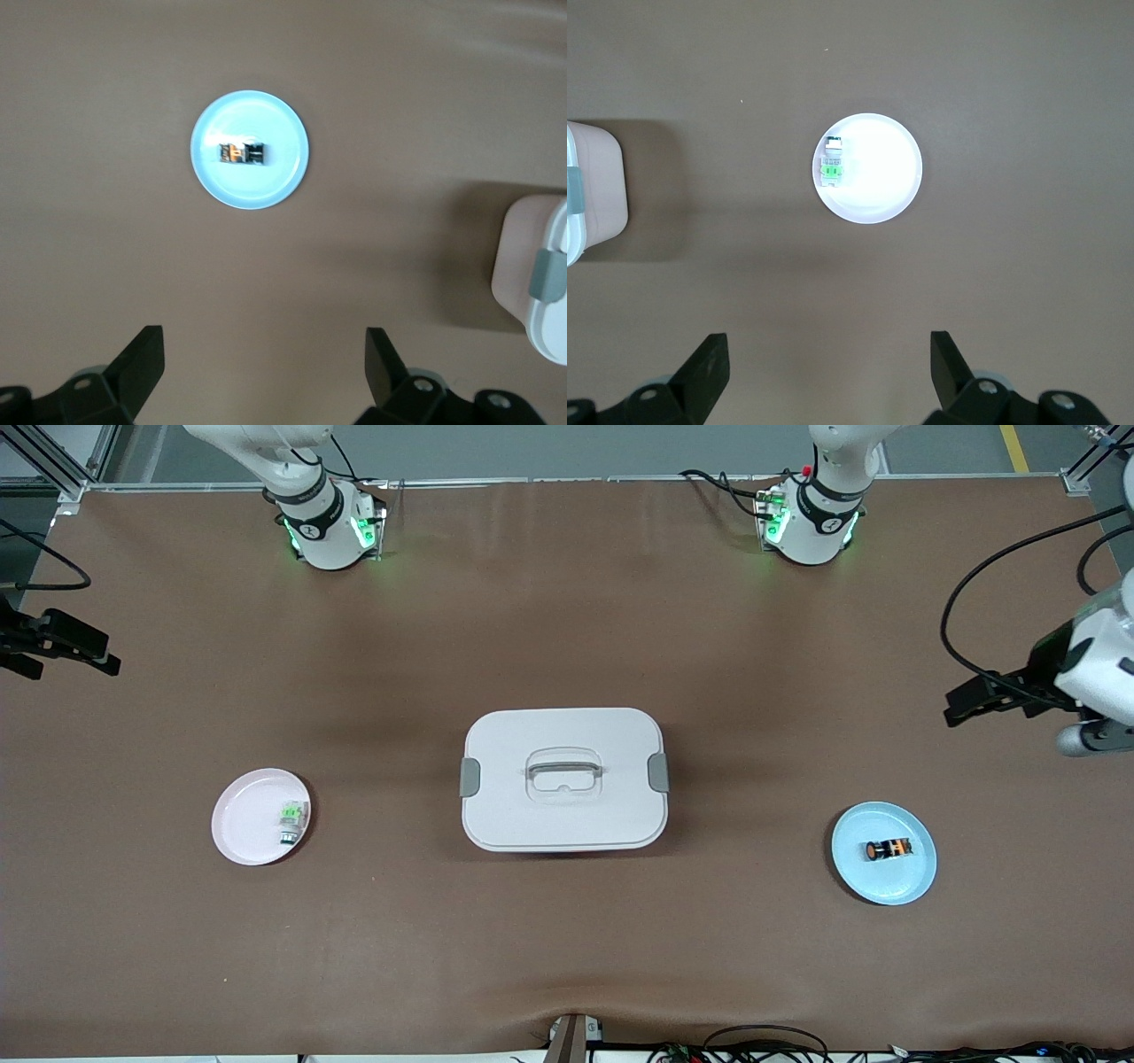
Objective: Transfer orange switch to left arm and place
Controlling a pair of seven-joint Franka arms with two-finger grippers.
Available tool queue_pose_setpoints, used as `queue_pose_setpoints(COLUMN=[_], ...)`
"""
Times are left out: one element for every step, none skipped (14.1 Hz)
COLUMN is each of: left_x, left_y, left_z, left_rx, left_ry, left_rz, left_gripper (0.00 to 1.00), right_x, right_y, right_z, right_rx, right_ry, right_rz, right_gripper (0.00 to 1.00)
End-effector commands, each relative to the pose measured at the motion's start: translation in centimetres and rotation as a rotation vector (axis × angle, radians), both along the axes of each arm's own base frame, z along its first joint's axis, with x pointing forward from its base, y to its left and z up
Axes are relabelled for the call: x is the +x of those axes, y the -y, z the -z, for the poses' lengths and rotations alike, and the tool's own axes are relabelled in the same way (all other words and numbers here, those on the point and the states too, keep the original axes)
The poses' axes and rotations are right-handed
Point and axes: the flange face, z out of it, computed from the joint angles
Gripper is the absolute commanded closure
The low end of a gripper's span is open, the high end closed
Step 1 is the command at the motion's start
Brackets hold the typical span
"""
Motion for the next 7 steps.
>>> queue_pose_setpoints(left_x=[-0.22, -0.23, -0.16, -0.08, -0.10, -0.19, -0.25], left_y=[-1.54, -1.39, -1.24, -1.23, -1.23, -1.19, -1.22], left_z=[-1.17, -1.12, -0.75, -0.61, -0.61, -0.82, -1.03], left_rx=[0.062, 0.065, 0.073, 0.083, 0.082, 0.081, 0.085], left_ry=[0.020, 0.019, 0.013, 0.012, 0.010, 0.013, 0.015], left_rz=[-0.022, -0.022, -0.018, -0.013, -0.012, -0.011, -0.013], left_gripper=[0.00, 0.00, 0.00, 0.00, 0.00, 0.00, 0.00], right_x=[-0.52, -0.52, -0.52, -0.52, -0.52, -0.52, -0.52], right_y=[0.04, 0.04, 0.04, 0.04, 0.04, 0.04, 0.04], right_z=[-0.27, -0.27, -0.27, -0.20, -0.27, -0.27, -0.27], right_rx=[-0.006, -0.006, -0.006, -0.006, -0.006, -0.006, -0.006], right_ry=[0.007, 0.007, 0.007, 0.005, 0.007, 0.007, 0.007], right_rz=[0.008, 0.006, 0.008, 0.008, 0.008, 0.008, 0.008], right_gripper=[0.00, 0.00, 0.00, 0.00, 0.00, 0.00, 0.00])
